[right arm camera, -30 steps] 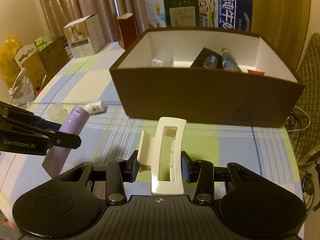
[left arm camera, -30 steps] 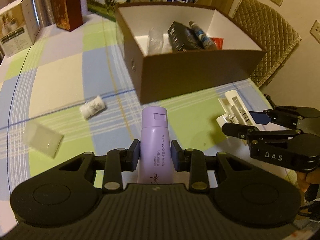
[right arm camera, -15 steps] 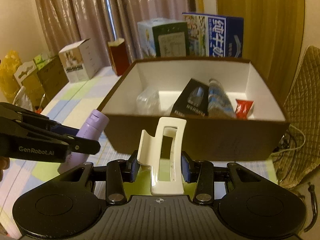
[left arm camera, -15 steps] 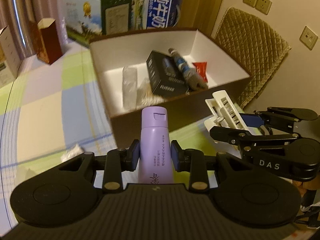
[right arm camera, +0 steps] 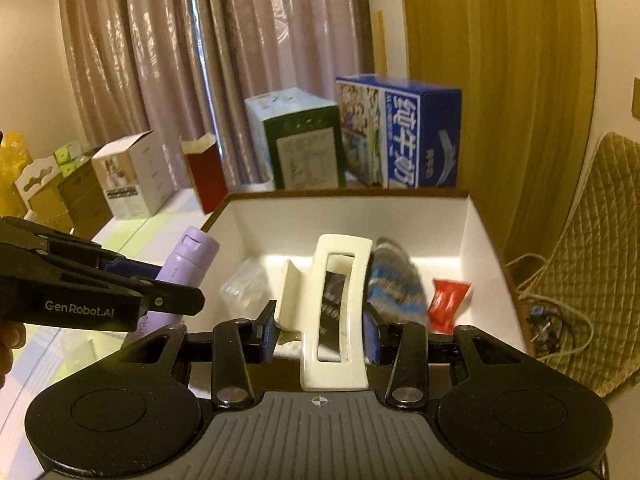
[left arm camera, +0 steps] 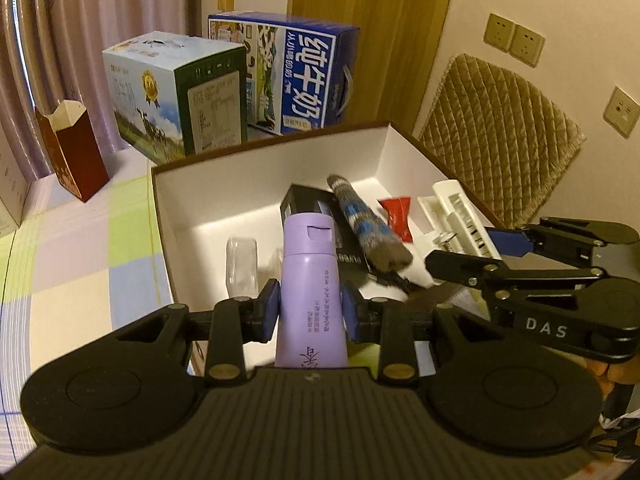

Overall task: Organize objects
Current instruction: 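Carry the holder and tube over the cardboard box with both grippers, then lower both items into the cardboard box and open both grippers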

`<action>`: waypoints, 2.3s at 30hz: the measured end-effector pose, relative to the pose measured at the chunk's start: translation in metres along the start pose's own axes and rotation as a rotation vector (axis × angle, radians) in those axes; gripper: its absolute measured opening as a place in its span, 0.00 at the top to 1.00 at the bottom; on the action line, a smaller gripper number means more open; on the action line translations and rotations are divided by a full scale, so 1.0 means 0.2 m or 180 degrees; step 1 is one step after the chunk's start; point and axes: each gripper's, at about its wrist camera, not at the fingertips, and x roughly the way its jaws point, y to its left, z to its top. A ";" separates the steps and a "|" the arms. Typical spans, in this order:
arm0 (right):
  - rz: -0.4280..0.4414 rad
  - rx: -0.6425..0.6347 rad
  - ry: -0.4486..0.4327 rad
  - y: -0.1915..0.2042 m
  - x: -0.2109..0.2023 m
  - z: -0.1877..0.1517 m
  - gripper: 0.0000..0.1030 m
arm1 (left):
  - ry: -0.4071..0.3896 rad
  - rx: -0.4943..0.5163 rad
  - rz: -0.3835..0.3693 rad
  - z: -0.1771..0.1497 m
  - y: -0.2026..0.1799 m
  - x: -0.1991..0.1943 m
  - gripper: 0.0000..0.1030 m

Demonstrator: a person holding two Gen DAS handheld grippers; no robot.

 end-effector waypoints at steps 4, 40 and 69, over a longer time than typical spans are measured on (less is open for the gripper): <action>-0.0055 -0.0020 -0.0028 -0.07 0.05 0.05 0.62 | -0.0016 -0.0045 0.0031 0.07 0.02 0.06 0.73; -0.0195 -0.0089 0.0506 -0.50 0.46 0.07 0.62 | 0.0602 -0.0158 0.0158 0.14 0.08 0.64 0.73; 0.0122 -0.0036 0.0824 -0.42 0.40 0.07 0.05 | 0.0665 -0.0024 0.0109 0.10 0.14 0.43 0.12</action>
